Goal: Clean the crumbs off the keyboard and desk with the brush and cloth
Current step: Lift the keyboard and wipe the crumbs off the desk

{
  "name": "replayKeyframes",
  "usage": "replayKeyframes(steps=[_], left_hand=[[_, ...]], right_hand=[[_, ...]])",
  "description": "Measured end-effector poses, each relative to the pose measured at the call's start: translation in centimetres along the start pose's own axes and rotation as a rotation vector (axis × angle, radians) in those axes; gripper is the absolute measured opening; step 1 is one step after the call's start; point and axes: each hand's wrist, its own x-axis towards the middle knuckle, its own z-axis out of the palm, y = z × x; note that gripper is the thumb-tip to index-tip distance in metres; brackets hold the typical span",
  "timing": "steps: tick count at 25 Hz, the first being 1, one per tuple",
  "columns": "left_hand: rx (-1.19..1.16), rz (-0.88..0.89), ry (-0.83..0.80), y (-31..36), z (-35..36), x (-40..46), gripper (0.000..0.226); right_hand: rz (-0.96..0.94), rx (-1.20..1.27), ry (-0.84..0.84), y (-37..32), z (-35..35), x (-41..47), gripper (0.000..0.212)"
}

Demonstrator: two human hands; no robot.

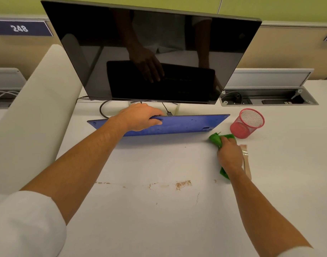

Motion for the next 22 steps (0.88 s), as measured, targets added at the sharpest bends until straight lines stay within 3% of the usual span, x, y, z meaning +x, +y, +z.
replayKeyframes(steps=[12, 16, 22], left_hand=[[0.039, -0.034, -0.011, 0.2, 0.2, -0.2, 0.032], [0.056, -0.054, -0.044, 0.2, 0.2, 0.0, 0.037], [0.056, -0.069, -0.041, 0.4, 0.2, 0.2, 0.039]], right_hand=[[-0.441, 0.224, -0.294, -7.4, 4.6, -11.3, 0.047], [-0.182, 0.475, -0.082, -6.4, 0.5, -10.9, 0.040], [0.052, 0.304, 0.133, 0.9, -3.5, -9.0, 0.024]])
